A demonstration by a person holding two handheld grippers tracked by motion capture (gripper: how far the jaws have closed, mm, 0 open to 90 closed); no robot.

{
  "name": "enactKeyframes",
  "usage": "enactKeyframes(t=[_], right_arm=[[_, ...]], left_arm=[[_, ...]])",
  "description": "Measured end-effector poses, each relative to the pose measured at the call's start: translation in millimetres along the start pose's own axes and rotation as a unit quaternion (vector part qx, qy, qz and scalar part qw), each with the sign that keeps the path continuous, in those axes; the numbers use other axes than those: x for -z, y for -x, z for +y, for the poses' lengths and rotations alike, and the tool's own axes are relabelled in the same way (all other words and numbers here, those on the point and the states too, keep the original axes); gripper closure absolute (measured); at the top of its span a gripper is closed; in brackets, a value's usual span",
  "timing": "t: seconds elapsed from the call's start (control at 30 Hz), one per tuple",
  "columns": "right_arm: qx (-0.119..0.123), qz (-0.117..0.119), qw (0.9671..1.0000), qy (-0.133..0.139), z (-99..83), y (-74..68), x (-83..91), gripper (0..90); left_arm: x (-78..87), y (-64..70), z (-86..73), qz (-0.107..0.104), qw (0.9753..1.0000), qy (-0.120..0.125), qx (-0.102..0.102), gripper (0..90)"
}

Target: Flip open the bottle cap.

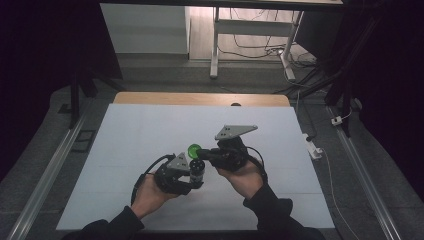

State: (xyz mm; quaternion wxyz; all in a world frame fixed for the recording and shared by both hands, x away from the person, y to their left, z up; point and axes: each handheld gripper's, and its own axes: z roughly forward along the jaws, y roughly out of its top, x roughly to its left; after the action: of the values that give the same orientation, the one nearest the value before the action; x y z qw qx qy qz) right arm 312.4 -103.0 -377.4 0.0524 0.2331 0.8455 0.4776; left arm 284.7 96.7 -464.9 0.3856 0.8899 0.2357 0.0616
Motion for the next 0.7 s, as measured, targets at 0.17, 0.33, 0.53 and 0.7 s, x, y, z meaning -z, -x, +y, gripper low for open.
enactKeyframes(t=[0.17, 0.33, 0.53, 0.7], right_arm=[[0.006, -0.003, 1.0000, 0.002, -0.6, -2.4, 3.0, 87.6], [0.007, -0.012, 0.9999, 0.003, -4.3, -4.0, 9.9, 76.5], [0.007, -0.021, 0.9998, 0.001, -9.3, -5.4, 17.0, 66.5], [0.007, -0.027, 0.9996, 0.000, -15.0, -7.1, 23.5, 57.3]], left_arm=[[1.7, -1.3, -0.3, 0.004, 1.0000, 0.002, 0.002, 53.9], [3.6, -3.2, -0.7, 0.006, 0.9999, 0.007, 0.008, 53.9], [5.9, -5.7, -0.5, 0.007, 0.9998, 0.010, 0.014, 53.8], [7.7, -7.7, -0.4, 0.006, 0.9998, 0.012, 0.017, 53.8]])
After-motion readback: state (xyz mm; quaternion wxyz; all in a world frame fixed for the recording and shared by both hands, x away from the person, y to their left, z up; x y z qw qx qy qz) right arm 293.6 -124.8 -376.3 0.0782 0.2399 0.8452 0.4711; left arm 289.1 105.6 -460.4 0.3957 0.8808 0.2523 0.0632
